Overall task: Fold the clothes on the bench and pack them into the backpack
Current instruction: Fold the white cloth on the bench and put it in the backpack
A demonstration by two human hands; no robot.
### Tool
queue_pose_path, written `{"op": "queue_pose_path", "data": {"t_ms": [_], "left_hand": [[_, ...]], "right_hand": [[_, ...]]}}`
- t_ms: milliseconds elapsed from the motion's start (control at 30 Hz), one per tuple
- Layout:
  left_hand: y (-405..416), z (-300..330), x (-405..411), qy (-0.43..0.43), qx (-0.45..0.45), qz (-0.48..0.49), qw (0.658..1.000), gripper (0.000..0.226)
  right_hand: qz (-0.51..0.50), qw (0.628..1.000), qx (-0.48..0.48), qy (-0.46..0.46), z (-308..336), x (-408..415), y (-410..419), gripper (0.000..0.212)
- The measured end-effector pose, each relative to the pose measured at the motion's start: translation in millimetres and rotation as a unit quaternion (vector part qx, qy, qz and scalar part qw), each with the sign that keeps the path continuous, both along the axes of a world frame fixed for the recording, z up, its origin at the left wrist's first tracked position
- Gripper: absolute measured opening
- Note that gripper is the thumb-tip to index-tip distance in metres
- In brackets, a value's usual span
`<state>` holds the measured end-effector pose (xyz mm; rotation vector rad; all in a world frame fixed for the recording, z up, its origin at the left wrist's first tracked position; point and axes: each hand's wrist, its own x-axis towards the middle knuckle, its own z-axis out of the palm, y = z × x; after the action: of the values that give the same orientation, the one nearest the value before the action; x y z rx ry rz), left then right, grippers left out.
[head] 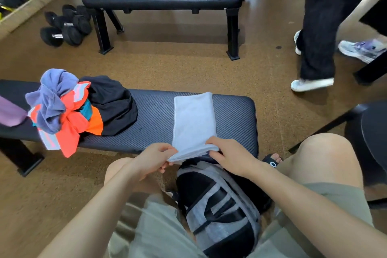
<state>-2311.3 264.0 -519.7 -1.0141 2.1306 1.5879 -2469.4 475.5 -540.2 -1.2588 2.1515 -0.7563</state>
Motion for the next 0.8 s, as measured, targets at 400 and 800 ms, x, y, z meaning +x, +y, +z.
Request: {"op": "queue_pose_path", "data": {"t_ms": [400,800], "left_hand": [[-10,0,-3,0.047,-0.098,-0.100,0.989,0.037],[-2,-16,-13,0.086,-0.215,-0.040,0.972,0.046]], "right_hand": [[-0.195,0.975,0.007,-0.107,-5,-5,-26,0.034],[-0.204,0.975,-0.004,-0.083,-7,0,-25,0.026]]}}
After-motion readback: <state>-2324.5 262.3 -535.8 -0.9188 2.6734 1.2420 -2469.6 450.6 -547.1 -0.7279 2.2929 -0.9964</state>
